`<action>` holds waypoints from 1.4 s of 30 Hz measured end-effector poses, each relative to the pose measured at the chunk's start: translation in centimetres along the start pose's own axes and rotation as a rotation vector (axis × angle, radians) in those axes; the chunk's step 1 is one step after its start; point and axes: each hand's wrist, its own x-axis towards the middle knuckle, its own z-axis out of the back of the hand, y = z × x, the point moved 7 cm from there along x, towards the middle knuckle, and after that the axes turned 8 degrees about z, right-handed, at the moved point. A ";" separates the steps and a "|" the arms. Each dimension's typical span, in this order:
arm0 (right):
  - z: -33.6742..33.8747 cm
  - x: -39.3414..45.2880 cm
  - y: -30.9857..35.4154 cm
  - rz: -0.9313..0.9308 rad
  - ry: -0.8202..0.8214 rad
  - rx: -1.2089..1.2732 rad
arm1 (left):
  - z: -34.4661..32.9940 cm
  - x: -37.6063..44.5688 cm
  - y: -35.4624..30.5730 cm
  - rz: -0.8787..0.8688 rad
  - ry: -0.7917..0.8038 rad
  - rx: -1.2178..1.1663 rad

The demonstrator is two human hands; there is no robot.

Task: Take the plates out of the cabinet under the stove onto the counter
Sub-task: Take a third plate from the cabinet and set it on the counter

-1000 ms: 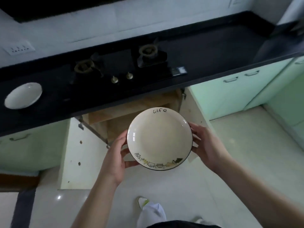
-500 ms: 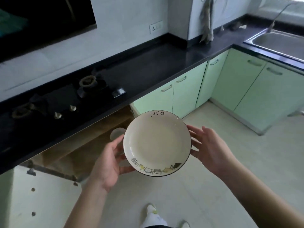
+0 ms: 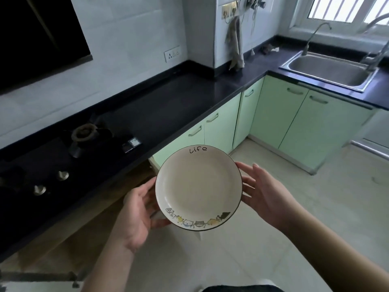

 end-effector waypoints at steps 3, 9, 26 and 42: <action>0.7 1.5 0.4 0.008 -0.025 -0.009 | -0.8 2.3 -0.7 0.031 0.014 0.009; 3.6 5.2 2.1 -0.017 -0.064 -0.044 | -4.0 7.4 -1.0 0.082 0.034 0.014; 14.7 23.6 14.0 -0.162 0.011 -0.066 | -20.5 19.4 -4.4 0.085 -0.049 0.002; 0.9 38.6 10.7 -0.350 0.244 -0.363 | -10.0 26.3 -11.0 0.003 -0.274 -0.204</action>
